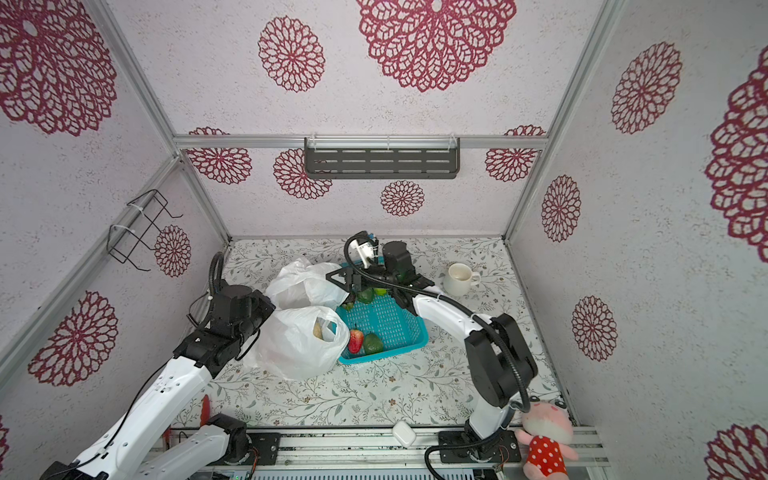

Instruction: Place the fruits into the plastic bag

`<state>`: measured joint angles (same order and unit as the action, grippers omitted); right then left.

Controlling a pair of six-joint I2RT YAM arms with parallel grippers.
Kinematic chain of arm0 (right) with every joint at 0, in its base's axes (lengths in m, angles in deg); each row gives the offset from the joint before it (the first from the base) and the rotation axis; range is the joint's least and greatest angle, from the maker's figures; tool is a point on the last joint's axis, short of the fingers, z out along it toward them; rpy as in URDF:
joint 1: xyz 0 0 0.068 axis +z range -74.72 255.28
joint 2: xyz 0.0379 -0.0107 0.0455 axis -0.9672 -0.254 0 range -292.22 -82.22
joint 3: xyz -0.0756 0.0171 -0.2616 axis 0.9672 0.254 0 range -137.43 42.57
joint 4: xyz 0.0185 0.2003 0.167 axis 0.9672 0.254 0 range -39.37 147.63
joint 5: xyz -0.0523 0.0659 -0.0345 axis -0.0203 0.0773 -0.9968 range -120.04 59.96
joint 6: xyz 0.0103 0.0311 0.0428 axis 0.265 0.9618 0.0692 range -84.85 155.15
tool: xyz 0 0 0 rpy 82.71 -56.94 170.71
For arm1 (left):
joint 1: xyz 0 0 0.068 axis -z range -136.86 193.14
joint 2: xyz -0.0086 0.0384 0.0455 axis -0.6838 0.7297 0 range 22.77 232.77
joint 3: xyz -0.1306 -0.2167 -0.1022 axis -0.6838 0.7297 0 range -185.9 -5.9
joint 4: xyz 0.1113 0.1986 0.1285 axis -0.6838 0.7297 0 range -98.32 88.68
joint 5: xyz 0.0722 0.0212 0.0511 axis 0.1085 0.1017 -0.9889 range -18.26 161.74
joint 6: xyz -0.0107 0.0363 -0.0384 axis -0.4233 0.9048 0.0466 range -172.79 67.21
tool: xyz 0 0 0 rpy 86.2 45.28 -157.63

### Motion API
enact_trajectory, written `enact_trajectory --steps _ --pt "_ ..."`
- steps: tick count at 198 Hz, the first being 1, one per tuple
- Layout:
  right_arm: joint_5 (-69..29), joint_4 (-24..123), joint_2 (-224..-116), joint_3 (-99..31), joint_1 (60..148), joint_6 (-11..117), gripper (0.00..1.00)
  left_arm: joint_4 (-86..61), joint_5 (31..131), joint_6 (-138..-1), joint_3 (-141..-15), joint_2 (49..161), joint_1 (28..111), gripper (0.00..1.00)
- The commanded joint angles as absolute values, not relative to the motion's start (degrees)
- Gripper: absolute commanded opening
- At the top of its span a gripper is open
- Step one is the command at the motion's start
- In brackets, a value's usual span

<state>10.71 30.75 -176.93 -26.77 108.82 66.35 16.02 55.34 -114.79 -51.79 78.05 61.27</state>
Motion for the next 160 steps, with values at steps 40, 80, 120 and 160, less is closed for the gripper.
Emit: enact_trajectory --steps 40,80,120,160 --pt "-9.65 53.73 -167.27 -20.2 109.21 57.3 0.73 15.72 51.99 -115.43 -52.82 78.13 61.62 0.0" --pt "-15.66 74.95 -173.8 -24.49 110.65 49.02 0.73 15.94 52.22 -114.07 -54.12 79.52 61.67 0.0" --pt "-13.24 83.97 -178.33 -25.07 114.66 43.64 0.73 16.21 52.67 -112.99 -55.03 80.42 61.61 0.0" --pt "-14.06 89.04 -183.77 -28.07 117.65 41.29 0.73 16.38 52.89 -112.83 -54.37 79.86 61.71 0.0"
